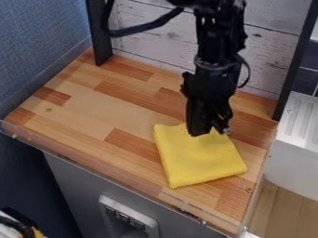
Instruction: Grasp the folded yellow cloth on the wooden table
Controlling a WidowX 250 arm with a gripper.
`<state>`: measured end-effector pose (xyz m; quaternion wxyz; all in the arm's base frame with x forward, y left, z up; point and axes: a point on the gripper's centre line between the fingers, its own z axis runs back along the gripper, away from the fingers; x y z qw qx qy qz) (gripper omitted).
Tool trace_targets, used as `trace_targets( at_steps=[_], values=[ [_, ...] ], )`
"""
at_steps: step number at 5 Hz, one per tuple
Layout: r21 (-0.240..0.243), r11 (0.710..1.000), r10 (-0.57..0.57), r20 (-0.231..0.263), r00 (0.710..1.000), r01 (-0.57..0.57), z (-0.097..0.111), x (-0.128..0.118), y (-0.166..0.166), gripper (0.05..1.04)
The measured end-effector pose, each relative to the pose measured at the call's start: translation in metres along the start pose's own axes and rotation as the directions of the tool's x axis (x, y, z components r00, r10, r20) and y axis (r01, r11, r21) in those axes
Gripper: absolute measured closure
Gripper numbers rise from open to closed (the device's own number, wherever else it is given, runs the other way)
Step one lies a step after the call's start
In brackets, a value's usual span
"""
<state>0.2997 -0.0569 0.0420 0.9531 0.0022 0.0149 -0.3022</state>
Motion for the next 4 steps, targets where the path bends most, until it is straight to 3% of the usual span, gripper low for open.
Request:
trace_targets(
  at_steps=[4],
  values=[
    [0.046,0.999,-0.006,0.040,0.999,0.005,-0.017,0.009,-0.021,1.020]
  ],
)
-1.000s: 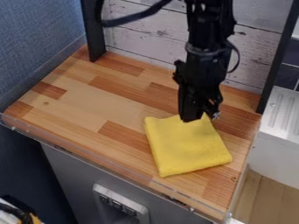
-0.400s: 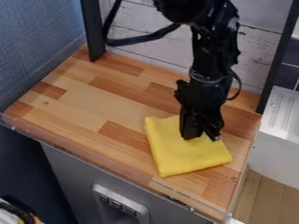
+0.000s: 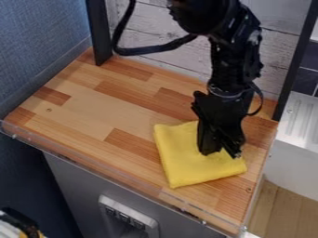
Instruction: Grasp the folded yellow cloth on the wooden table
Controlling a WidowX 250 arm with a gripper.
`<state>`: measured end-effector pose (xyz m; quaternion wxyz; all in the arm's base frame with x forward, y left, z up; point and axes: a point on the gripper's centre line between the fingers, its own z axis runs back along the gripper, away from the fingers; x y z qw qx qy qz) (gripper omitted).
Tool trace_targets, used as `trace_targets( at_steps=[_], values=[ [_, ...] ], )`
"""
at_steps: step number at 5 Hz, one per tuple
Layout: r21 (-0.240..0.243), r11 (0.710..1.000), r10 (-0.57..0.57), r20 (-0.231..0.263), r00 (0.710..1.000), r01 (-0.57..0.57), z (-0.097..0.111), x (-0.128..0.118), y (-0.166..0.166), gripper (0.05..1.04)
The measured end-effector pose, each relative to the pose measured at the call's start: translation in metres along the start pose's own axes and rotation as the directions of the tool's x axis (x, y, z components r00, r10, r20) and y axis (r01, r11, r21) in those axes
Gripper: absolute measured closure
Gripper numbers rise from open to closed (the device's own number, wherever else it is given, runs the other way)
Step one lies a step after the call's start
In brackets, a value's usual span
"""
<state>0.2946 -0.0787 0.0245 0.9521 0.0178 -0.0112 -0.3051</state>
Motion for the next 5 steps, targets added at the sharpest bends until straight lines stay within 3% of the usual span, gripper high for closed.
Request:
trace_targets(
  at_steps=[2,3,5],
  values=[
    [-0.027,1.000,-0.015,0.021,1.000,0.015,-0.006,-0.001,-0.004,1.020],
    [-0.045,0.999,-0.005,0.008,1.000,0.005,-0.011,-0.003,-0.004,1.020],
    [-0.049,0.989,0.140,0.004,0.990,-0.139,-0.017,-0.012,0.007,1.020]
  ],
)
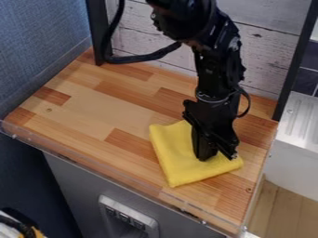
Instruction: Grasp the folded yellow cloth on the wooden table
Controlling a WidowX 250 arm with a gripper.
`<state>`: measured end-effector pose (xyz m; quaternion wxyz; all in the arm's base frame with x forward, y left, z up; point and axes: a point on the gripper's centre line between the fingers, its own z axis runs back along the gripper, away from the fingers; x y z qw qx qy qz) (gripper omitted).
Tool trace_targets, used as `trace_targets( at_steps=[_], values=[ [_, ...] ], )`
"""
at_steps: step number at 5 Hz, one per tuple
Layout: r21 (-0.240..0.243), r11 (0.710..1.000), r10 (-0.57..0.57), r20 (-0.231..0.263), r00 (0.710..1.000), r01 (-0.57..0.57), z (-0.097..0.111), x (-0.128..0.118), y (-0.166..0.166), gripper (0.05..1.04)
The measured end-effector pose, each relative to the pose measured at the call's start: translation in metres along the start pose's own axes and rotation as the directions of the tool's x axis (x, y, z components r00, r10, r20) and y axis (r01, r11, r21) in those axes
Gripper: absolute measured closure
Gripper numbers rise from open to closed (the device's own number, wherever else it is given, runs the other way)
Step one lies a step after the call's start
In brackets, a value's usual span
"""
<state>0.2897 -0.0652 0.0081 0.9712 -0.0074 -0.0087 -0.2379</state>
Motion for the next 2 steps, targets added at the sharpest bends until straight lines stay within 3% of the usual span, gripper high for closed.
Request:
trace_targets(
  at_steps=[2],
  values=[
    [0.007,0.983,0.183,-0.010,0.983,-0.183,-0.0005,-0.0139,0.0130,1.020]
  ],
)
